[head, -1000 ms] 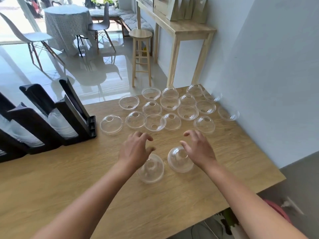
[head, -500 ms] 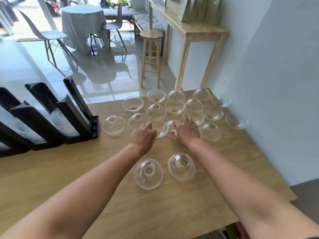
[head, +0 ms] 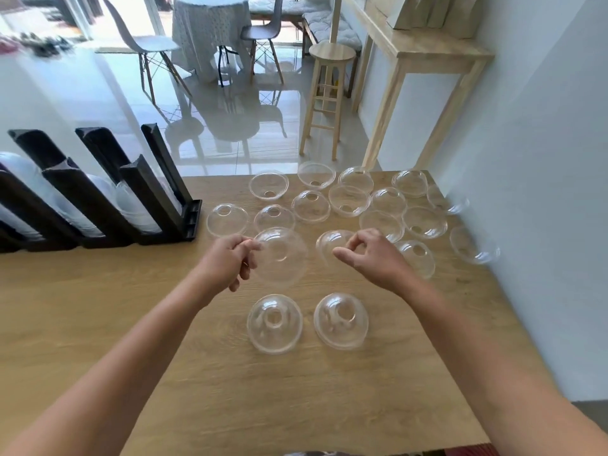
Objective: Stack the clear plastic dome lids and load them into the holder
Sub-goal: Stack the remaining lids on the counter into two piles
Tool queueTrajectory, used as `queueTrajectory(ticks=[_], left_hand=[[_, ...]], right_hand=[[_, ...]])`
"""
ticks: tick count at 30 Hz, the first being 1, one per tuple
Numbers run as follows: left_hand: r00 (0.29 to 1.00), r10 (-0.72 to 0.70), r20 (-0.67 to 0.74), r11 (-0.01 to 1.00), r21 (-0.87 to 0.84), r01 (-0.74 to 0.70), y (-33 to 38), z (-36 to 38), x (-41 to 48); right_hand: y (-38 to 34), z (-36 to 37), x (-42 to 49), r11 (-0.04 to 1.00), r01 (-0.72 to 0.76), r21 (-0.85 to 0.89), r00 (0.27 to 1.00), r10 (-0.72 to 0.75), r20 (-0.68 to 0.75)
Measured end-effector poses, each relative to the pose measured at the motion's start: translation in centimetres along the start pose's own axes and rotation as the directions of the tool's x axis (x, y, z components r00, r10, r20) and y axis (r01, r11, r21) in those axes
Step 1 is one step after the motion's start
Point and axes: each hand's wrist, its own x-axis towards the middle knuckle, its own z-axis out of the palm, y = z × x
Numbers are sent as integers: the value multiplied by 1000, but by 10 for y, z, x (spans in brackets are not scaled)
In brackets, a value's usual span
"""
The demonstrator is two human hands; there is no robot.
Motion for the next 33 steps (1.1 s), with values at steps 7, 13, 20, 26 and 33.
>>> queueTrajectory(ticks=[7, 13, 20, 26, 33], left_hand=[[996, -88, -5, 963, 255, 87, -67, 18, -16], [994, 9, -108, 869, 493, 46, -87, 27, -23], [945, 317, -78, 771, 601, -209, -82, 31, -52], [930, 292, 226, 548, 757, -356, -101, 52, -59], [933, 350, 90, 664, 679, -314, -115, 50, -46]], right_hand=[[6, -3, -51, 990, 27, -140, 973, 6, 230], [28, 27, -79, 970, 105, -217, 981, -66, 181], [42, 52, -93, 952, 176, -252, 984, -169, 50], [42, 62, -91, 944, 187, -271, 979, -156, 130], [37, 70, -84, 919, 164, -360, 986, -137, 98]])
